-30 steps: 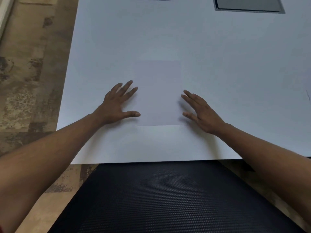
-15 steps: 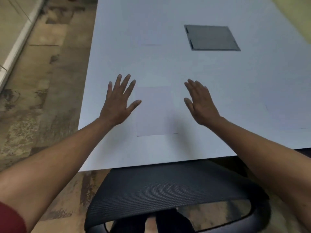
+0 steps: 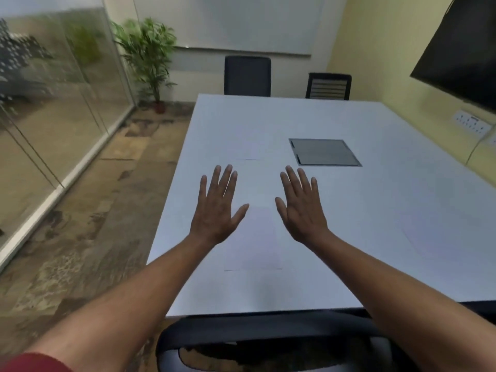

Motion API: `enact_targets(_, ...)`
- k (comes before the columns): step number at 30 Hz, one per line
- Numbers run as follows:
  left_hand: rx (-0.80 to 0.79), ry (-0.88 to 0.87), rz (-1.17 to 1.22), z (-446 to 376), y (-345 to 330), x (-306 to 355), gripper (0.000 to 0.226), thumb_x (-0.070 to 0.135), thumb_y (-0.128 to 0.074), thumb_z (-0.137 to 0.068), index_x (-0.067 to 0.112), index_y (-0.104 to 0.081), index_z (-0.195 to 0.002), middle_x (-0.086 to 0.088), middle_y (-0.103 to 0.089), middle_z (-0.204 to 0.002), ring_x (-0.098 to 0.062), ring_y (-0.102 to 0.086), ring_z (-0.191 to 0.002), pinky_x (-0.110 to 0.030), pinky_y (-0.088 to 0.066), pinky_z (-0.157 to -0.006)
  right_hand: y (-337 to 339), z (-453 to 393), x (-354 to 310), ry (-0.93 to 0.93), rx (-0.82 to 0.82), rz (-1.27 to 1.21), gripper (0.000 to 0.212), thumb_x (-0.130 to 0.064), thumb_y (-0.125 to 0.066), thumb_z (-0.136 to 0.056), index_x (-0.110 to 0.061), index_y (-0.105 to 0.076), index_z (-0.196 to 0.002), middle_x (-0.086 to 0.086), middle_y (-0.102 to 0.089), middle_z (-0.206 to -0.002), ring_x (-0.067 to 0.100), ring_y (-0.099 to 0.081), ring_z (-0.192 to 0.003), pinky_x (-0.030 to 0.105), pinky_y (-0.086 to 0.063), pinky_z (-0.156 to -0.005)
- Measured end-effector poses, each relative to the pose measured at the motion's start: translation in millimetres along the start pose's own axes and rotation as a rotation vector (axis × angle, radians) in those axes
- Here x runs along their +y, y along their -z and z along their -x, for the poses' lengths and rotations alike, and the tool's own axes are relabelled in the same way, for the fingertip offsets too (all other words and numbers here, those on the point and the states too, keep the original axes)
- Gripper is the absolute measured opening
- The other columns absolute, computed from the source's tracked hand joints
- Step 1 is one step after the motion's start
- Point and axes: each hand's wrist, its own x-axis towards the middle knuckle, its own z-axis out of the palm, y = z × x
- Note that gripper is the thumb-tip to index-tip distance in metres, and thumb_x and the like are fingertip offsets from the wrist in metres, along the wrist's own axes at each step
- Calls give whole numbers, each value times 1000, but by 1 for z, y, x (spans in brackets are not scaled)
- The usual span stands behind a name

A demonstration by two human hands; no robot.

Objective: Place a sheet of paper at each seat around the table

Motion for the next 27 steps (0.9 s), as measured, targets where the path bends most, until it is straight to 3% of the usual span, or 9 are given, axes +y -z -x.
enact_targets(8,78,32,-46,9,74,1,85,57,-42,-109,10,-8,-172,-7,-4,-183,-27,5,-169,-53,1,-135,39,-9,-24,17,34,-19,71,-48,-26,-108,-11,-22,-168,7,-15,-179,33,-10,-165,59,-10,-132)
enact_targets(15,128,53,-123,14,124,-35,87,62,-36,-109,8,-11,-173,-7,-5,-183,-27,4,-169,-59,-7,-135,66,-31,-80,62,66,-30,74,-54,-16,-108,-14,-13,-170,6,-7,-180,31,0,-167,59,-5,-133)
enact_targets(27,185,99,-129,38,176,-184,93,66,-40,-106,11,-7,-173,-7,-2,-183,-28,6,-169,-58,0,-135,63,-82,-202,55,115,24,78,-59,-11,-106,-13,-16,-170,7,-10,-180,31,-2,-167,59,-6,-133)
